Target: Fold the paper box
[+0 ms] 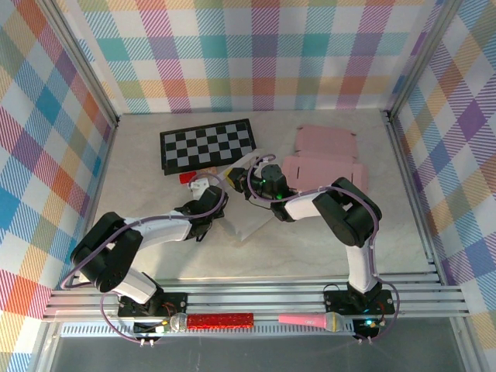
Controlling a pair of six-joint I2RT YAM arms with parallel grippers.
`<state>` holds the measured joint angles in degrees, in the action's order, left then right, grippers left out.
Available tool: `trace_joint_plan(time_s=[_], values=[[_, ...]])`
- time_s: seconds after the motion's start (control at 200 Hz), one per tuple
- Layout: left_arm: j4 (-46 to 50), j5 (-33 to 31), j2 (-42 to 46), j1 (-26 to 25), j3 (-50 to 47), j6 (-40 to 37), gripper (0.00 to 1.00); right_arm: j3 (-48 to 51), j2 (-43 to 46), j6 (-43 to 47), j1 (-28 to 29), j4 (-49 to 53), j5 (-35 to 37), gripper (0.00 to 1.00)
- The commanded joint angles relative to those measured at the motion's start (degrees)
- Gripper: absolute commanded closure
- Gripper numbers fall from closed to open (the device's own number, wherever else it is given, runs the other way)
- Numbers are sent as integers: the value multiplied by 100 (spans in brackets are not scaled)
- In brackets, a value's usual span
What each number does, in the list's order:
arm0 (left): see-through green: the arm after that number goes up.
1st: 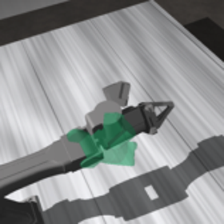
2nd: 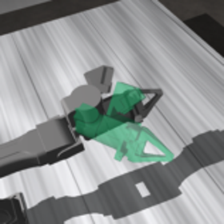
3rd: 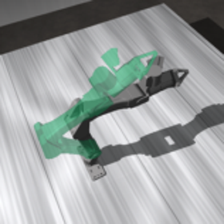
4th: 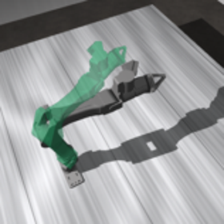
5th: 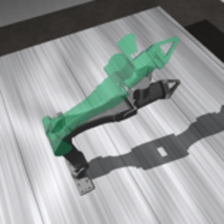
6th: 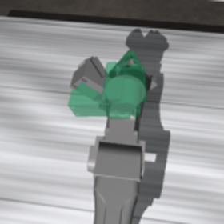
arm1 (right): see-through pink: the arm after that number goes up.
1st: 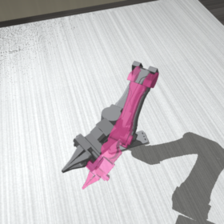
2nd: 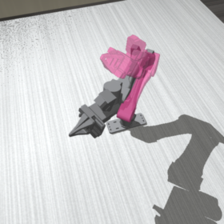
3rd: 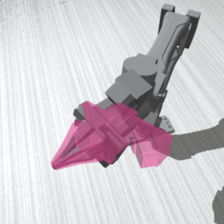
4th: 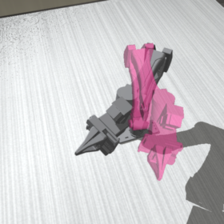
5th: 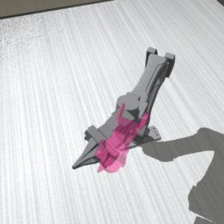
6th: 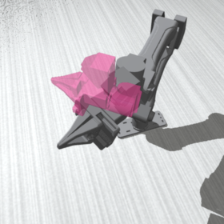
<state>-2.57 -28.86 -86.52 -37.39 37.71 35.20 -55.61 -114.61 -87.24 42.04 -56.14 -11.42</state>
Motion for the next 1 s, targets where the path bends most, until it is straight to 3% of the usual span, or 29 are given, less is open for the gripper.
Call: trace_joint_plan(time_s=[0.0, 0.345, 0.555, 0.67, 0.775, 0.88, 0.995], values=[[359, -429, -15, 30, 219, 328, 100, 47, 2, -38, 67, 692, -177, 100], [1582, -614, -93, 36, 890, 702, 100, 67, 244, -31, 67, 947, 18, 100], [1770, -379, 71, 129, 1001, 248, 100, 18, 927, -21, 20, 2170, 321, 56], [1755, 209, 375, 339, 989, -233, 100, -129, 1729, 244, -100, 3570, 549, 33], [1795, 995, 636, 633, 1067, -718, 100, -503, 2454, 652, -263, 5068, 738, 18], [2160, 1913, 768, 918, 1235, -1229, 100, -990, 3041, 1026, -378, 6435, 1028, 13], [2658, 3129, 578, 1256, 1669, -1666, 100, -1535, 3380, 1440, -535, 7670, 1281, 13]])
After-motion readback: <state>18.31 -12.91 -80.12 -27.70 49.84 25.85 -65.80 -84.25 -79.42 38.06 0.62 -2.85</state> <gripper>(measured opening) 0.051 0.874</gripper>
